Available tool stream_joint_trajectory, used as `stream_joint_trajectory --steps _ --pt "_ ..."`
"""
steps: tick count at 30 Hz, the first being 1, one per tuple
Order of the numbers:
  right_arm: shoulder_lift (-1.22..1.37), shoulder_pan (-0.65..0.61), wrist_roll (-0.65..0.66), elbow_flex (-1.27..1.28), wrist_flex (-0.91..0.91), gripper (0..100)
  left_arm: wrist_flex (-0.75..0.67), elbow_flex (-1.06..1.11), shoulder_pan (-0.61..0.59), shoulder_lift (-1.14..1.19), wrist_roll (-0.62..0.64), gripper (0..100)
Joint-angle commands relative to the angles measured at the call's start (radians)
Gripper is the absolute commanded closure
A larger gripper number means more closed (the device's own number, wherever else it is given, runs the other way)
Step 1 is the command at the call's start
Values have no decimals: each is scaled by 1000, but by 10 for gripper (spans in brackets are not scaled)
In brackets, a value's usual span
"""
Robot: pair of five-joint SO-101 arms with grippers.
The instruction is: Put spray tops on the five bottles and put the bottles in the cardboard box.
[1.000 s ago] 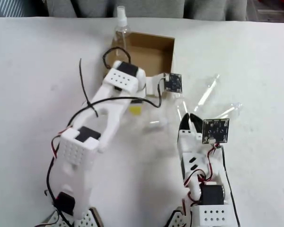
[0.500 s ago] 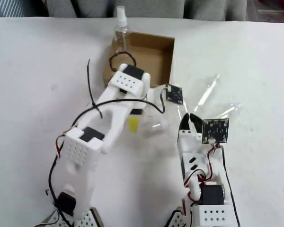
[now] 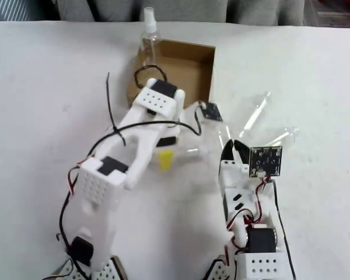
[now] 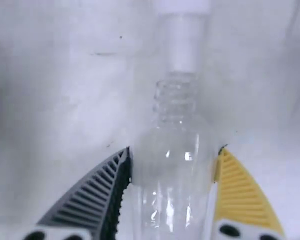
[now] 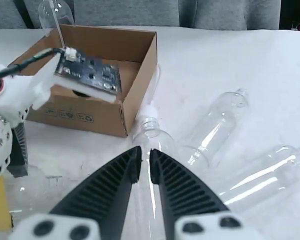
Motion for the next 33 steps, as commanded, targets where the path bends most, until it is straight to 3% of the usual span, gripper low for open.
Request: stream_joint_trajectory --steps 1,9,14,18,24,33 --pt "-4 -7 9 9 2 981 -32 63 10 -223 60 736" --pt "-4 -7 9 9 2 981 -344 526 8 -461 63 736" --pt "-4 -7 9 9 4 981 -433 689 -12 -518 63 732" --pt "-12 -7 9 9 19 981 -474 732 -39 -519 63 715" --pt "-12 -7 9 9 21 981 -473 730 -50 -527 64 607" --pt "-12 -7 9 9 21 981 -388 632 -48 -529 63 615"
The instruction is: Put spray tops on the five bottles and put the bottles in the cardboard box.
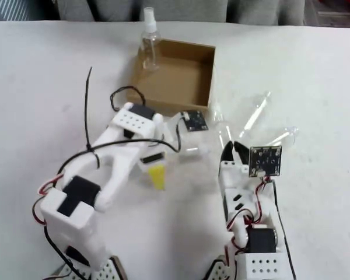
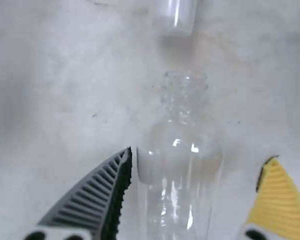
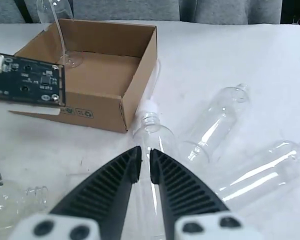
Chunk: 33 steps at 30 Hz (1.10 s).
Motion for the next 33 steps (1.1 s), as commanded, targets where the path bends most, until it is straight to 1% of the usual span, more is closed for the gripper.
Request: stream_joint_trajectory --steps 1,9,13,16,19,24,30,33 --pt "-12 -5 9 9 2 981 74 -109 -8 -79 11 615" --pt "-12 -4 9 9 1 981 66 -118 2 -79 9 615" --pt "-12 -4 9 9 1 981 15 -64 19 -99 9 615" --pt "-12 -2 9 9 -1 981 -44 21 36 -185 11 615" --pt "-12 -4 9 9 -1 981 -87 66 22 -249 11 615" --pt "-12 -5 9 9 2 981 -106 68 -1 -203 2 615" --pt "-12 -5 9 9 4 981 -203 68 -2 -108 2 612" --pt "-12 -5 9 9 4 981 -210 68 -22 -91 0 612"
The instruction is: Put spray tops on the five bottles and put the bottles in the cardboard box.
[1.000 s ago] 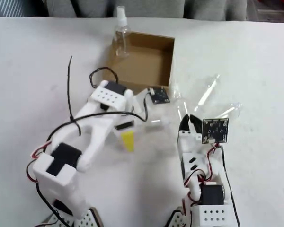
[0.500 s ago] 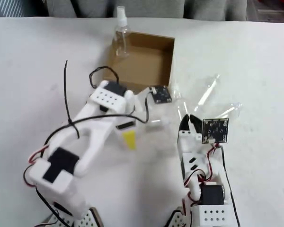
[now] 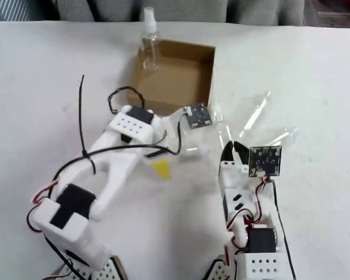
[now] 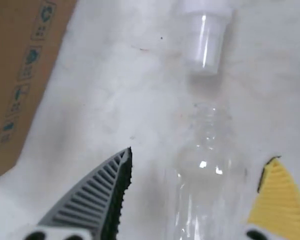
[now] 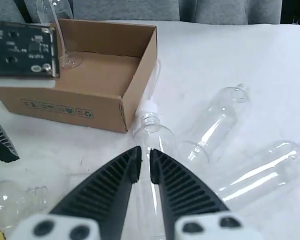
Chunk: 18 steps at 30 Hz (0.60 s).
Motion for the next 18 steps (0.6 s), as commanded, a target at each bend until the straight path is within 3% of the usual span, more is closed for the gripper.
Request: stream_joint_trajectory --steps 1,18 --pt "-12 -5 9 9 4 981 -31 -8 -36 2 0 612" --pt "-12 -5 9 9 4 981 -31 -3 -38 36 -3 612"
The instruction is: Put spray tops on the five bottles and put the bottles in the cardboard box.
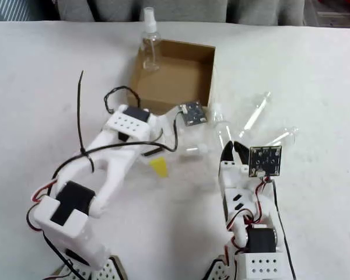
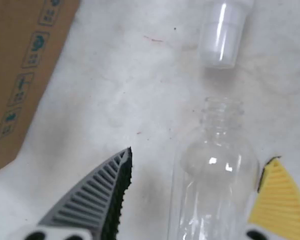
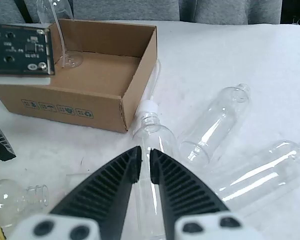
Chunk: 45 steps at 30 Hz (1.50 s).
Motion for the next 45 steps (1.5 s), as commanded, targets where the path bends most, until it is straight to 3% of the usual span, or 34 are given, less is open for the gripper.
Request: stream_joint_trajectory --steps 1,4,23,38,45 --pt "-12 -5 9 9 4 981 -18 -9 -7 38 -21 612" --pt "-12 -5 9 9 4 981 -18 -11 -7 70 -69 614" --pt "-10 -5 9 9 4 981 -21 -29 27 81 -20 618" --pt "-7 1 9 9 4 981 -9 -20 18 70 -3 964" --pt "-7 4 9 9 4 981 72 21 -18 -102 261 980"
